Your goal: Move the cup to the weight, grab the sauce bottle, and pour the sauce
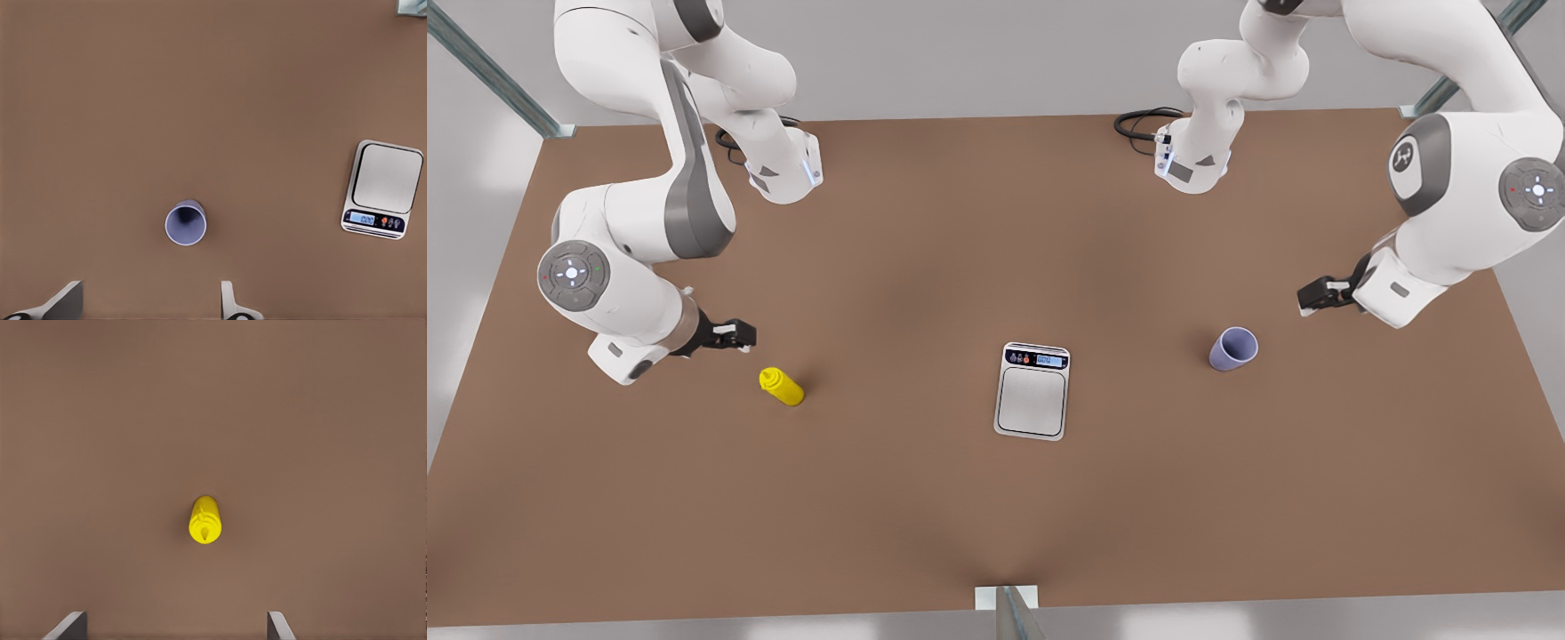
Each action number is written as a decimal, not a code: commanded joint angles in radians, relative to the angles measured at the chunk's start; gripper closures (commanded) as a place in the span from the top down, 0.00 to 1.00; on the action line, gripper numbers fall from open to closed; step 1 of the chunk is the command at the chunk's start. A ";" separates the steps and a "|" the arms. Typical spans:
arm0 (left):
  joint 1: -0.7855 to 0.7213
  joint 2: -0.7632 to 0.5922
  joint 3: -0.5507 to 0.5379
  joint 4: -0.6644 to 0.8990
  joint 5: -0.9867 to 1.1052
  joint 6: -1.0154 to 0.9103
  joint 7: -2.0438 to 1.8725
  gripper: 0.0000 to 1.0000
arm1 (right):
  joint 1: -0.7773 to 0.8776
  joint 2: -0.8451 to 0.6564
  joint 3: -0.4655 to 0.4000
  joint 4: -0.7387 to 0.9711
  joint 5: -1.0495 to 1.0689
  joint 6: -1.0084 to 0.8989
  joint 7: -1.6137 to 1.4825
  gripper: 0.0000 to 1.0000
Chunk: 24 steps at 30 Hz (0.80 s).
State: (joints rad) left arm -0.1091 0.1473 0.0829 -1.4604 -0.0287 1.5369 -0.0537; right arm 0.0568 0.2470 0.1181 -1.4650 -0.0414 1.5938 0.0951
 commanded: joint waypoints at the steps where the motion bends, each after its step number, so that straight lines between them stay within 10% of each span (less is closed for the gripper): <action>1: 0.000 0.000 0.000 0.000 0.006 0.000 0.000 1.00 | 0.000 0.000 0.000 0.000 0.000 0.000 0.000 1.00; 12: 0.023 0.046 0.023 -0.483 0.001 0.483 0.003 1.00 | 0.012 -0.005 0.002 -0.130 -0.020 -0.091 -0.015 1.00; 19: 0.023 0.060 0.023 -0.612 0.003 0.626 0.006 1.00 | -0.291 -0.103 0.002 -0.307 0.113 0.331 -1.099 1.00; 24: 0.026 0.075 0.023 -0.667 0.003 0.686 0.006 1.00 | -0.531 0.087 0.003 -0.301 0.650 0.218 -1.960 1.00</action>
State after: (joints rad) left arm -0.0828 0.2260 0.1058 -2.1276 -0.0264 2.2213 -0.0475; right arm -0.4972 0.3637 0.1201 -1.7648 0.6459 1.7887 -1.9381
